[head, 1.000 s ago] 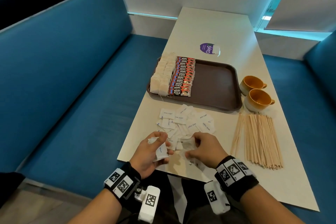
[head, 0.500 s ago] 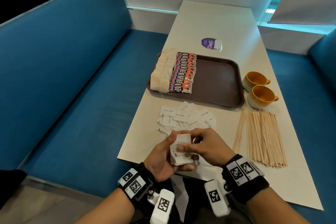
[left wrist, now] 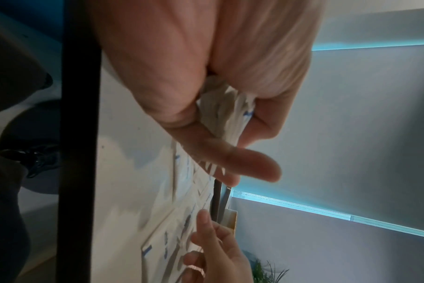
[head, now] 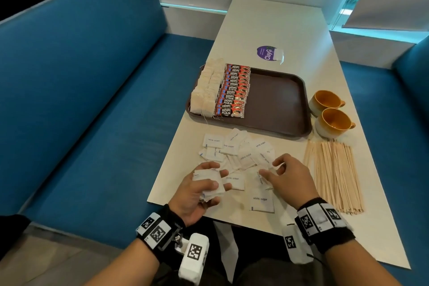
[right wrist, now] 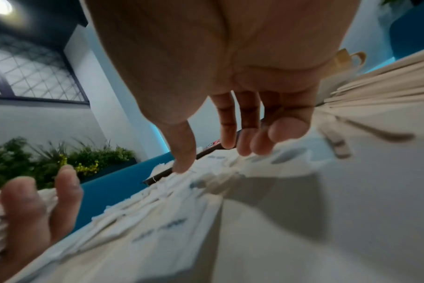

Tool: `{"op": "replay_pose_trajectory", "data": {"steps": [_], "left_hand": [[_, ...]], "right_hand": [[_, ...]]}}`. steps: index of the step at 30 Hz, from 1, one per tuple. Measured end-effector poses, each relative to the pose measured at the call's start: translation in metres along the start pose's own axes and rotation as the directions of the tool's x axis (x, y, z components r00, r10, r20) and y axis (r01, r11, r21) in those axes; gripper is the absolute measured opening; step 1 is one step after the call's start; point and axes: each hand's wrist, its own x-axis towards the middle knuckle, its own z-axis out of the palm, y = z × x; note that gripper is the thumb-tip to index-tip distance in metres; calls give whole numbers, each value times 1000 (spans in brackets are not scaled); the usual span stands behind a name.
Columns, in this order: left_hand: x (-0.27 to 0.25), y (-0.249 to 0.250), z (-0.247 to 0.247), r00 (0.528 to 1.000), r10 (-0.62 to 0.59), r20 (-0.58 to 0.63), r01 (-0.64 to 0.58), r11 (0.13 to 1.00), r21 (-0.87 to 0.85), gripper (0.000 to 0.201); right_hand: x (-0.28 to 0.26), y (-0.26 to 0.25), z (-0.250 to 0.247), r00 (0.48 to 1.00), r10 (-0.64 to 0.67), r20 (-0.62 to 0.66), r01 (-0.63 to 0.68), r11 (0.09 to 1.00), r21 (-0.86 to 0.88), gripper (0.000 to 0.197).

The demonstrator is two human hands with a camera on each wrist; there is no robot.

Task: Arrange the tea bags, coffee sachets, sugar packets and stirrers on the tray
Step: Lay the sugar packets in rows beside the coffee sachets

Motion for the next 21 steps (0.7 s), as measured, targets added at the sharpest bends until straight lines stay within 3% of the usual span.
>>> {"op": "replay_pose_trajectory", "data": {"steps": [4,10,17,21], "left_hand": [[-2,-1,-3,999,34,3,-34,999,28,55],[-4,0,-9,998,55,-17,-54,998,41,50],[-2,-3,-5,999,34,-41,-31,997,68,49],[-1,-3,-4,998,27,-48,-24,998,66,46]], "right_hand": [[-4,1,8,997,18,74,-5,986,-165,60],[2,2,10,988,85,132,-98,991,95,59],[7,9,0,991,71,110,-89,982,166,28],[1,9,-17,996,65,61,-82,936,341,14]]}}
